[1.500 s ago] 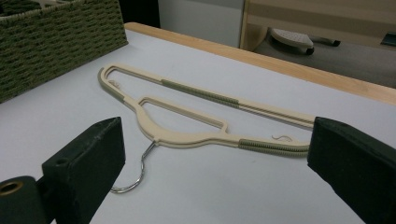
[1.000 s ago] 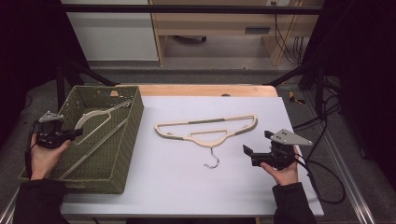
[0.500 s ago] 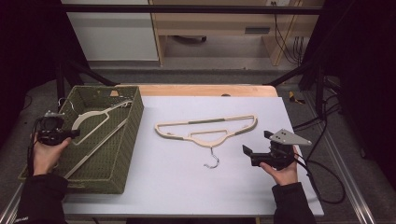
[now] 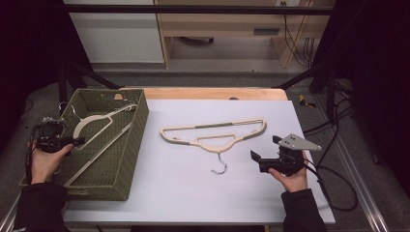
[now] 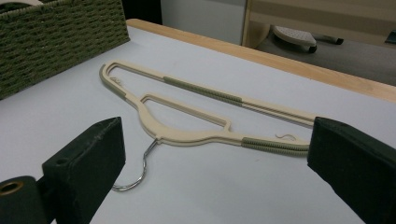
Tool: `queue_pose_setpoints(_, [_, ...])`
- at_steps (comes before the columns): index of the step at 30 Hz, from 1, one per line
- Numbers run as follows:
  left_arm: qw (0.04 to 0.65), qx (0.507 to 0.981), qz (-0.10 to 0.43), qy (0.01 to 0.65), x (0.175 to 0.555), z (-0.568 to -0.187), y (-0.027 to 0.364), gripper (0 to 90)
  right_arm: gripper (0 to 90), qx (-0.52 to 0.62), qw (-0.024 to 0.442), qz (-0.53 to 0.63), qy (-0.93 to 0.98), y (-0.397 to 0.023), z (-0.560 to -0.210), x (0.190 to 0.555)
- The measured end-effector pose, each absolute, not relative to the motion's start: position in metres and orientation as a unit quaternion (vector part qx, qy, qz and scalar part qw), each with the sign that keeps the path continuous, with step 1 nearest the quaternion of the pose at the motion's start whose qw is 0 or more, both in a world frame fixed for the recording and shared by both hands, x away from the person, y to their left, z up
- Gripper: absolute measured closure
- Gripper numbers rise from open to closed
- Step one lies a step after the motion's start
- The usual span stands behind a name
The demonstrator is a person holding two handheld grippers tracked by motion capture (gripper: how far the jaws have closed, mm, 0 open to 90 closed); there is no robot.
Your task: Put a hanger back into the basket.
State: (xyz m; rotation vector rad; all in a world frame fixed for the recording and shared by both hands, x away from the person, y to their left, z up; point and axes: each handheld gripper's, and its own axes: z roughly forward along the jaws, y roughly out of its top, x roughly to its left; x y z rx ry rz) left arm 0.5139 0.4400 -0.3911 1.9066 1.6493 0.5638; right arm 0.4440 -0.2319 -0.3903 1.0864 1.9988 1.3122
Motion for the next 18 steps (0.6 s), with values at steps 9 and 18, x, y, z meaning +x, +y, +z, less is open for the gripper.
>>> queue_pose_setpoints(9, [0.349, 0.698, 0.252, 0.572, 0.49, -0.361, 0.436, 28.6, 4.9, 0.4, 0.256, 0.483, 0.735, -0.232, -0.39, 0.444])
queue_pose_setpoints(18, [0.428, 0.704, 0.286, 0.489, 0.465, -0.329, 0.398, 18.3, 4.9, 0.401, 0.254, 0.484, 0.735, -0.23, -0.391, 0.444])
